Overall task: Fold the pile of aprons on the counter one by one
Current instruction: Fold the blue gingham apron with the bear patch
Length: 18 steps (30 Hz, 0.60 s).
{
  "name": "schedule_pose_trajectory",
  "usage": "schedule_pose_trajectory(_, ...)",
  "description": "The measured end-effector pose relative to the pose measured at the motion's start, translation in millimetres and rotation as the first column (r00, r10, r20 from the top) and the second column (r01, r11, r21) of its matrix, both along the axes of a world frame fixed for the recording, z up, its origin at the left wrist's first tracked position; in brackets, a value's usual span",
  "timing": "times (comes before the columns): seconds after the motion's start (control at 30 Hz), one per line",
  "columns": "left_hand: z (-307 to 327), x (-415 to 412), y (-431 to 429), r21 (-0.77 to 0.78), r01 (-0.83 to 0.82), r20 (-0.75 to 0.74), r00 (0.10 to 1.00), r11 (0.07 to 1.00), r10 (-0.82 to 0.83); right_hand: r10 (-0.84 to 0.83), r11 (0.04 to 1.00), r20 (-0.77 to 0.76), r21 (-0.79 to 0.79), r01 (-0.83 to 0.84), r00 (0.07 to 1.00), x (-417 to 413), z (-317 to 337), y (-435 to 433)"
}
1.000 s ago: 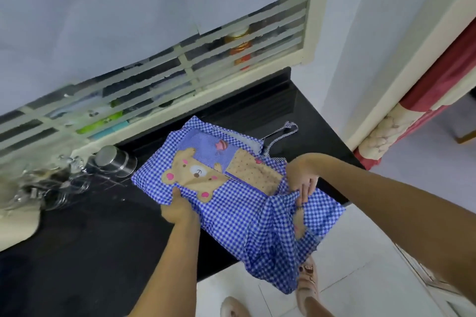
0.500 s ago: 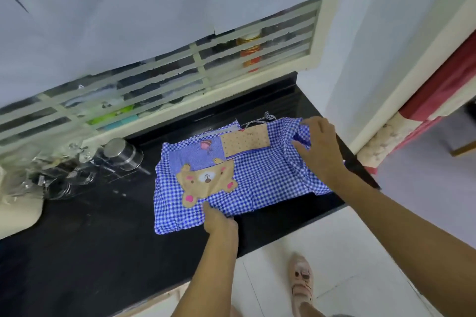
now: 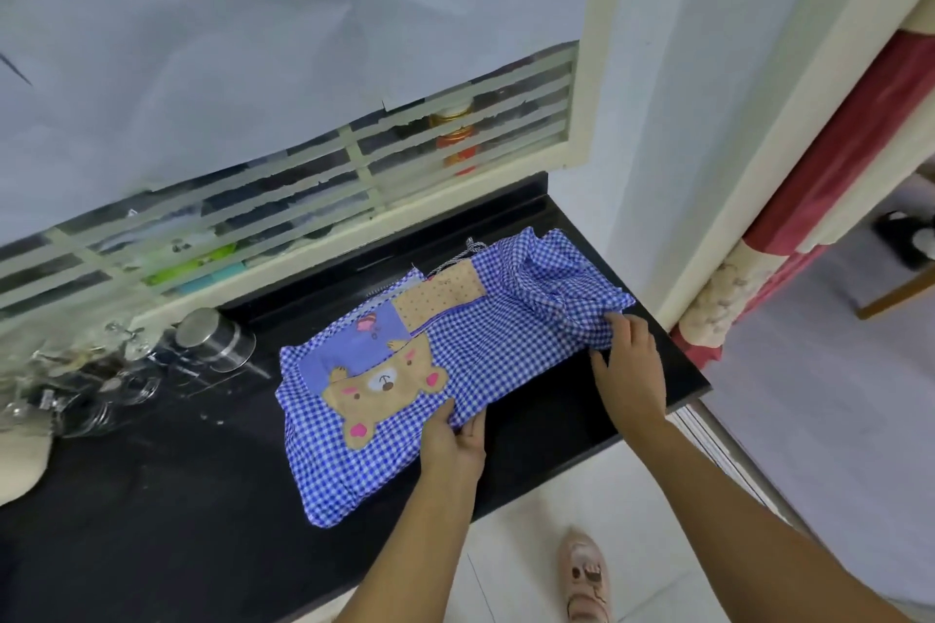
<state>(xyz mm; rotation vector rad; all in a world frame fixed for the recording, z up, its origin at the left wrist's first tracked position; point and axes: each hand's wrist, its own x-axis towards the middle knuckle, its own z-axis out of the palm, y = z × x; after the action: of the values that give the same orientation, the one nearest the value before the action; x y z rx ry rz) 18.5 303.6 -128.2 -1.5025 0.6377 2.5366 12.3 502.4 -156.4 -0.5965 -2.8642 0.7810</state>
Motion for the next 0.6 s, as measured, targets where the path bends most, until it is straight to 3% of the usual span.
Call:
schedule_pose_trajectory(0.1,2,1,-8,-0.003,0.006,-0.031,1.0,1.0,-0.006,0.084,0.996,-0.06,-0.035,-0.086,0.995,-19,16,14)
schedule_pose_trajectory(0.2,-2,2,-15,-0.067,0.044,-0.04,0.998,0.997,-0.047,0.022,0.933,-0.104,-0.356,-0.057,0.994,-31,39,26)
schedule_pose_trajectory(0.23,-3,3,-17,-0.102,0.066,-0.042,0.997,0.993,-0.071,-0.004,0.843,-0.076,-0.537,-0.037,0.997,-34,47,30)
schedule_pose_trajectory(0.3,-9,6,-21,-0.166,0.104,-0.04,0.993,0.981,-0.111,-0.073,0.46,0.032,-0.885,0.062,0.997,-33,56,36)
schedule_pose_trajectory(0.33,-12,9,-24,-0.183,0.115,-0.029,0.992,0.976,-0.122,-0.119,0.262,0.126,-0.953,0.154,0.985,-29,56,41)
schedule_pose_trajectory(0.37,-17,12,-27,-0.198,0.124,-0.009,0.992,0.972,-0.128,-0.165,0.183,0.235,-0.947,0.263,0.958,-20,51,46)
schedule_pose_trajectory(0.43,-23,20,-33,-0.24,0.161,0.043,0.987,0.957,-0.155,-0.28,0.291,0.378,-0.842,0.454,0.882,1,35,55)
schedule_pose_trajectory(0.5,-25,28,-37,-0.295,0.283,0.123,0.959,0.913,-0.257,-0.439,0.433,0.36,-0.718,0.545,0.823,22,22,62)
schedule_pose_trajectory(0.53,-24,32,-39,-0.32,0.384,0.171,0.923,0.866,-0.346,-0.459,0.533,0.297,-0.662,0.527,0.837,29,20,64)
schedule_pose_trajectory(0.6,-16,36,-40,-0.344,0.623,0.276,0.782,0.702,-0.559,-0.321,0.751,0.202,-0.541,0.379,0.925,38,25,60)
